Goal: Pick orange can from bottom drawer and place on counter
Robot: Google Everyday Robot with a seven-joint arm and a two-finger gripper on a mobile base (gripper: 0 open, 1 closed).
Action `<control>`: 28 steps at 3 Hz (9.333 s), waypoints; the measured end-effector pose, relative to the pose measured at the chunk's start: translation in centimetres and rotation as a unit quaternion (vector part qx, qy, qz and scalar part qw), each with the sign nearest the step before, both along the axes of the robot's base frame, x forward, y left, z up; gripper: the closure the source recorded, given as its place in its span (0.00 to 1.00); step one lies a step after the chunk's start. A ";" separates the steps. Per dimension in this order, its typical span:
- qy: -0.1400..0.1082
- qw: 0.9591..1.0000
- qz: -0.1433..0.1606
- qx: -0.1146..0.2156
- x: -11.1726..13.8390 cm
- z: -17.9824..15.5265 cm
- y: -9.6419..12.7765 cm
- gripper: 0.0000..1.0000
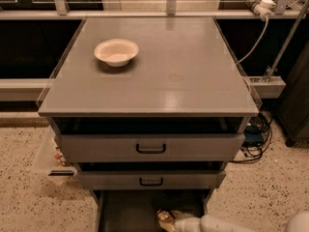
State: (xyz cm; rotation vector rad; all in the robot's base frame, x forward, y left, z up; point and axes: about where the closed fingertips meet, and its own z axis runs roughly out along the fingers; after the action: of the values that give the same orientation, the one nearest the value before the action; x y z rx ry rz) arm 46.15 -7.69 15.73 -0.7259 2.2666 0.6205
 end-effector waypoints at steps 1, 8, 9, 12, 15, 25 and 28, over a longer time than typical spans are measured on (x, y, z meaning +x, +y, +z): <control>0.038 0.998 0.043 0.014 -4.1 5.6 -3.3 1.00; -0.013 0.981 0.166 -0.097 -15.1 34.0 -3.5 1.00; -0.014 0.981 0.165 -0.097 -14.9 34.0 -3.6 1.00; -0.046 0.927 0.297 -0.222 -14.2 42.7 -6.6 1.00; -0.114 0.868 0.391 -0.285 -14.1 53.3 -9.3 1.00; -0.393 0.773 0.398 -0.300 3.5 78.4 -1.7 1.00; -0.407 0.772 0.406 -0.273 13.0 76.0 -1.5 1.00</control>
Offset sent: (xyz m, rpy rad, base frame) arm -0.0631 -0.1357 0.2258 -0.0936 0.0610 0.1159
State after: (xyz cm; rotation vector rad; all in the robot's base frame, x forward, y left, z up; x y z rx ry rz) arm 59.19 -9.23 91.78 -1.8757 1.2078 -0.0774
